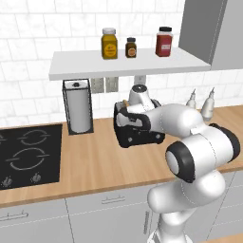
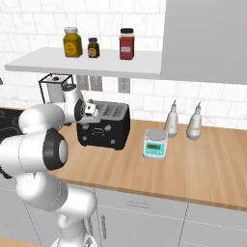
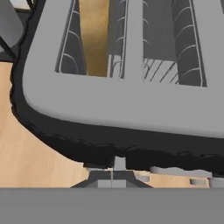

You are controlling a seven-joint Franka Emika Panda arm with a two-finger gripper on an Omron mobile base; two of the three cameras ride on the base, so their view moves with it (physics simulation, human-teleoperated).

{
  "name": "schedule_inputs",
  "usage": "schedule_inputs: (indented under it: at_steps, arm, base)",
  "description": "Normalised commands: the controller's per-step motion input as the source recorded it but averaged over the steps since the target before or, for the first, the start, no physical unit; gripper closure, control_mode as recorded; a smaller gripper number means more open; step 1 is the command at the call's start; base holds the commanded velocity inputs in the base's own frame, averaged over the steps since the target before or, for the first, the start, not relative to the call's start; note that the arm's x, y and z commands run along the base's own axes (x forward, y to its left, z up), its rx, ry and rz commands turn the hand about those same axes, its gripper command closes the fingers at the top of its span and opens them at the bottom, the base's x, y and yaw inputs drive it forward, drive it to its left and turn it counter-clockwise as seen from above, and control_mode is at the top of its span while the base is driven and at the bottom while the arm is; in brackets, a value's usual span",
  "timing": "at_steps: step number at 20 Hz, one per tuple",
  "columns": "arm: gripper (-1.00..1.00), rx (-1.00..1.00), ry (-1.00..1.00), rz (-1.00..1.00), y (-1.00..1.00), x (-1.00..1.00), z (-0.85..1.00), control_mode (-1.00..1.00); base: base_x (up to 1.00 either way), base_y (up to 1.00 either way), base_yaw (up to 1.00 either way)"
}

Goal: Start the toaster. Once the lever pops up, take the bread to the plate on the dining counter.

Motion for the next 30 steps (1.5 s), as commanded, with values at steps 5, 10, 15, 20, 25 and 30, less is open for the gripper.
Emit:
schedule_inputs:
  at_steps: [5,10,15,20,25,30]
  arm:
    - [1.0,0.0,0.0,0.0,0.02,0.0,-0.19,-1.0]
    - [1.0,0.0,0.0,0.0,-0.01,-0.02,-0.18,-1.0]
    - [1.0,0.0,0.0,0.0,-0.09,-0.16,-0.42,-1.0]
    - [1.0,0.0,0.0,0.0,0.0,-0.17,-0.72,-1.0]
    - [1.0,0.0,0.0,0.0,0.0,-0.34,-0.97,-1.0]
    - [1.0,0.0,-0.01,-0.01,0.0,-0.44,-0.95,-1.0]
  base:
    - [0.0,0.0,0.0]
    - [0.0,0.0,0.0]
    - [0.0,0.0,0.0]
    - [0.0,0.0,0.0]
    - [0.0,0.0,0.0]
    - [0.0,0.0,0.0]
